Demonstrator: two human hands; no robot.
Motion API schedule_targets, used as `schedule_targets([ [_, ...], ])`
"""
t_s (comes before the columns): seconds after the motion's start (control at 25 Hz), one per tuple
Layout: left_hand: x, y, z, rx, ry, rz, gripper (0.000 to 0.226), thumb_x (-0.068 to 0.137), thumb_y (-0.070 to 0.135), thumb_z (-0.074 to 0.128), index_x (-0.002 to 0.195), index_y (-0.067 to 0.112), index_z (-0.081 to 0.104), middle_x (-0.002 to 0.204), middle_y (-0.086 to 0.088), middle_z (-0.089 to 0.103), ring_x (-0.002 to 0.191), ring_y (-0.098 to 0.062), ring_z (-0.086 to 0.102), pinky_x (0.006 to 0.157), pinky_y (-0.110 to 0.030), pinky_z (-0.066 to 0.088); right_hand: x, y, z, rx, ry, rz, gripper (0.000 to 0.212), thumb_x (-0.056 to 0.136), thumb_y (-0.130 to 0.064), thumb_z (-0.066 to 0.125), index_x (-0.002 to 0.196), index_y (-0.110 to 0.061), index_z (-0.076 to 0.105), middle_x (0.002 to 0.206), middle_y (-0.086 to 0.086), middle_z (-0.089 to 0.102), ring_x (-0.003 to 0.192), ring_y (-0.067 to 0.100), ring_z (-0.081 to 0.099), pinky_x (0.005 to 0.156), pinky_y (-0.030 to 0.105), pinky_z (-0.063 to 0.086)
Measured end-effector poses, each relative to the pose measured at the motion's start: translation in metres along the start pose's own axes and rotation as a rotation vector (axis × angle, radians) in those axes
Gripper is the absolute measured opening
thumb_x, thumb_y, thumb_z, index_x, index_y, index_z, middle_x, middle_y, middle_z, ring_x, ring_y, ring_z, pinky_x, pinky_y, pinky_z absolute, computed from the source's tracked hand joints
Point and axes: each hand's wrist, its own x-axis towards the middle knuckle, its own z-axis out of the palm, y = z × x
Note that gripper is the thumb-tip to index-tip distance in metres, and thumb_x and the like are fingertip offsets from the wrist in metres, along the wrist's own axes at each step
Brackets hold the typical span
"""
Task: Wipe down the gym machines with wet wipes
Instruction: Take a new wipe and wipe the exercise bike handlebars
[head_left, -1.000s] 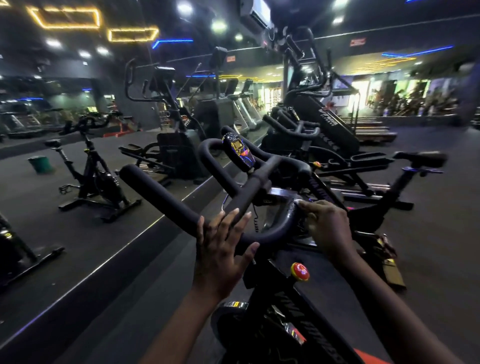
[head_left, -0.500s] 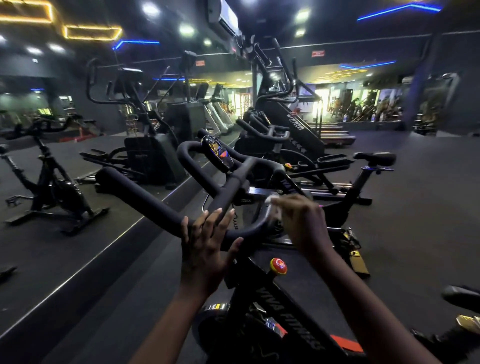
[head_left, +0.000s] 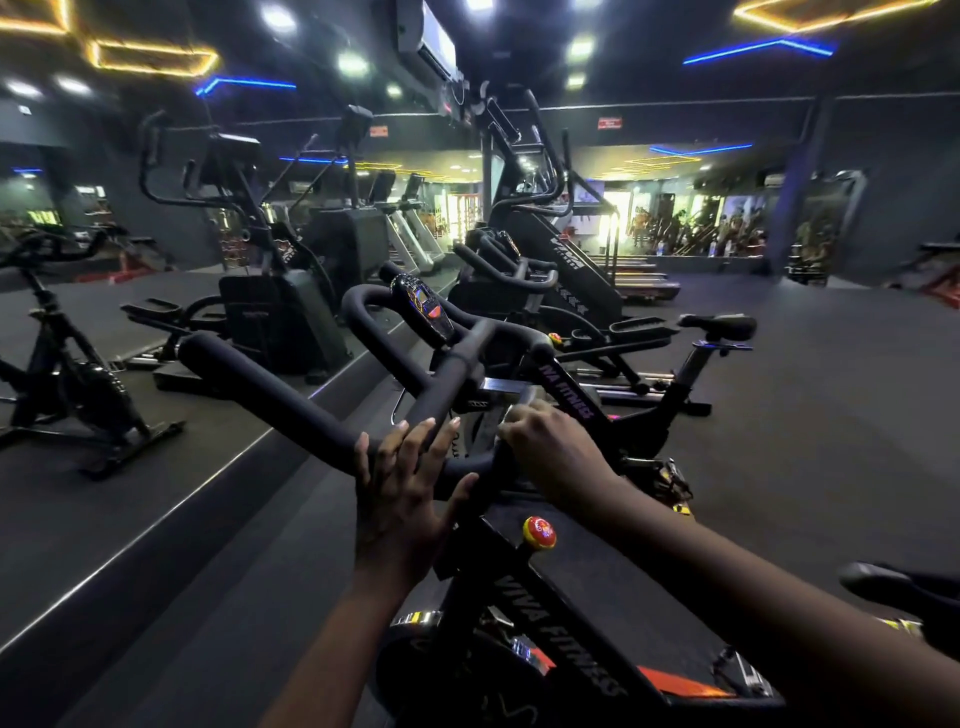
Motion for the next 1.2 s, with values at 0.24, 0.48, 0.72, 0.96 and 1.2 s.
schedule_targets([
  [0.24, 0.0, 0.001, -0.001, -0.011, 0.014, -0.003, 0.06, 0.096, 0.059, 0.02, 0.134, 0.024, 0.051, 0.13, -0.002, 0.056, 0.125, -0.023, 0.042, 0.113, -0.047, 0.01, 0.021, 0.004, -0.025, 0.087, -0.055, -0.051, 0.024, 0.089, -0.01, 0.05, 0.106, -0.009, 0.068, 0.108, 0.01, 0.063, 0.1, 0.027, 0.059, 0.076, 0.032, 0.045],
  [0.48, 0.001, 0.0, -0.001, -0.009, -0.004, -0.009, 0.062, 0.096, 0.06, 0.02, 0.133, 0.023, 0.052, 0.128, -0.003, 0.058, 0.125, -0.023, 0.042, 0.113, -0.046, 0.009, 0.055, 0.047, -0.005, -0.228, -0.185, -0.018, 0.029, 0.095, -0.007, 0.039, 0.113, -0.003, 0.06, 0.116, 0.011, 0.059, 0.112, 0.027, 0.054, 0.084, 0.034, 0.044],
  [0.72, 0.0, 0.0, -0.003, -0.013, -0.015, -0.005, 0.064, 0.096, 0.061, 0.019, 0.133, 0.023, 0.054, 0.125, -0.002, 0.059, 0.125, -0.022, 0.042, 0.115, -0.043, 0.004, 0.045, 0.033, 0.007, -0.266, -0.145, -0.028, 0.03, 0.095, -0.007, 0.036, 0.112, -0.004, 0.06, 0.115, 0.01, 0.057, 0.107, 0.026, 0.051, 0.08, 0.034, 0.047],
  [0.96, 0.0, -0.001, -0.003, -0.022, 0.003, -0.001, 0.065, 0.096, 0.061, 0.019, 0.133, 0.022, 0.055, 0.123, -0.003, 0.06, 0.123, -0.022, 0.043, 0.114, -0.043, 0.005, -0.01, -0.012, -0.001, 0.007, -0.009, -0.098, 0.025, 0.094, -0.013, 0.043, 0.11, -0.012, 0.061, 0.111, 0.005, 0.057, 0.106, 0.022, 0.05, 0.077, 0.032, 0.046],
  [1.2, 0.0, 0.0, -0.003, -0.021, 0.011, -0.008, 0.062, 0.096, 0.061, 0.02, 0.133, 0.024, 0.054, 0.122, -0.002, 0.059, 0.123, -0.022, 0.043, 0.114, -0.043, 0.006, 0.024, 0.045, -0.004, 0.436, 0.331, 0.13, 0.033, 0.076, 0.012, 0.058, 0.094, -0.011, 0.075, 0.101, 0.007, 0.071, 0.093, 0.022, 0.066, 0.075, 0.014, 0.04],
])
